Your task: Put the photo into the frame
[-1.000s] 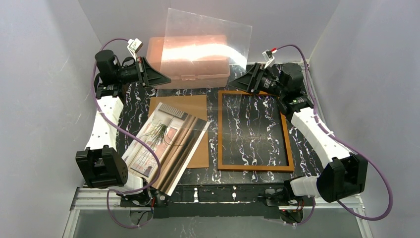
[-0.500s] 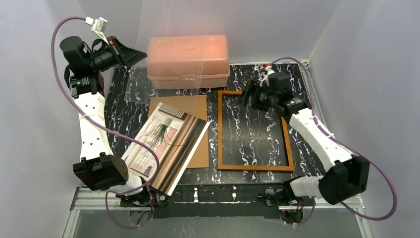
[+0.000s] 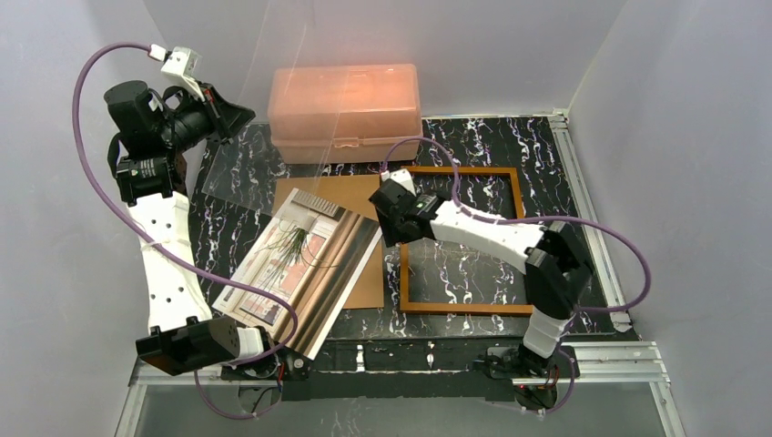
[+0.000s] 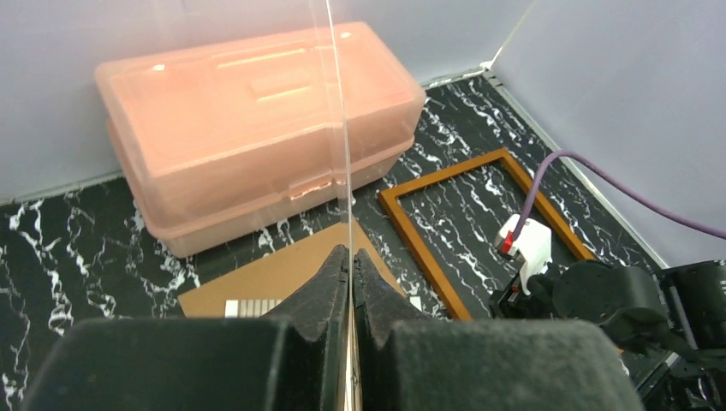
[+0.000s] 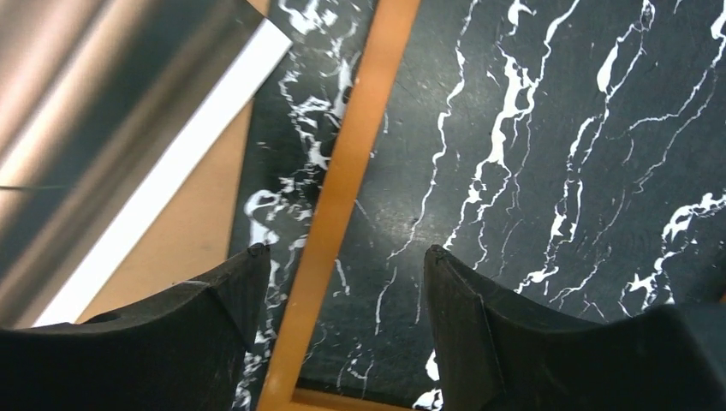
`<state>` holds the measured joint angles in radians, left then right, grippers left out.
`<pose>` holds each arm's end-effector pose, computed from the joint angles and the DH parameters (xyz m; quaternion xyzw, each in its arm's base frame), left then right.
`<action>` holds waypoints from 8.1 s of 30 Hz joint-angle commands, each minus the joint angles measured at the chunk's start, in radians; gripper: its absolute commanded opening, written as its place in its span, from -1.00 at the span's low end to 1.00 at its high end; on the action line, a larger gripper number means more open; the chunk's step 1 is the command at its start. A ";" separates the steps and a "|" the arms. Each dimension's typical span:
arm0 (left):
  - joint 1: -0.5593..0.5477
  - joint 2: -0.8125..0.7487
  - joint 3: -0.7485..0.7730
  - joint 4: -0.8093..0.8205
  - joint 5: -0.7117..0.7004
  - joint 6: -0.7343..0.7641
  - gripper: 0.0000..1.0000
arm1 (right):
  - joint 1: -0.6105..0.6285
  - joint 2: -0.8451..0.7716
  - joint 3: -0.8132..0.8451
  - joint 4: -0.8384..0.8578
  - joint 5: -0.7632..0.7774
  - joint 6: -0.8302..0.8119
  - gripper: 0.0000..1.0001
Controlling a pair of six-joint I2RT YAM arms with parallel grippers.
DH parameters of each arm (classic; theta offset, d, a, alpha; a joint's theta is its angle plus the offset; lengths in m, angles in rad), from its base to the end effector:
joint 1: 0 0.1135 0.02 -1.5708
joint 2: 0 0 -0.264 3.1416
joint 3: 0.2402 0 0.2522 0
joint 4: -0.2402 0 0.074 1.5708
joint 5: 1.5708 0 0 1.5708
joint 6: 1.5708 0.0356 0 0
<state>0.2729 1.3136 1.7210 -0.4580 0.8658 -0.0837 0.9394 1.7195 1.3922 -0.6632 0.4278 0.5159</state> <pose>0.2490 0.0415 0.5161 0.1678 0.6987 -0.2436 0.6514 0.2296 0.2889 0.2637 -0.1374 0.9282 0.0341 0.3441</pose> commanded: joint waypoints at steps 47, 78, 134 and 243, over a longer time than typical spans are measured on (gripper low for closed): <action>0.012 -0.104 -0.070 -0.063 -0.118 0.104 -1.00 | 0.020 -0.125 0.233 -0.134 -0.111 0.154 -0.97; 0.012 -0.130 -0.091 -0.016 -0.107 0.037 -1.00 | -0.211 -0.407 -0.108 0.777 -0.745 0.699 -0.97; 0.012 -0.111 -0.099 0.065 -0.041 -0.061 -1.00 | -0.771 -0.776 -0.367 0.269 -0.822 0.524 0.44; 0.002 -0.072 -0.109 0.081 0.064 -0.094 -1.00 | -0.511 -0.116 -0.307 -0.172 0.142 -0.369 -0.51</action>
<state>0.2775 1.2636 1.5997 -0.3962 0.9058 -0.1757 0.4011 1.5642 1.0954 -0.8364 0.4629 0.1928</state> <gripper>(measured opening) 0.009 0.336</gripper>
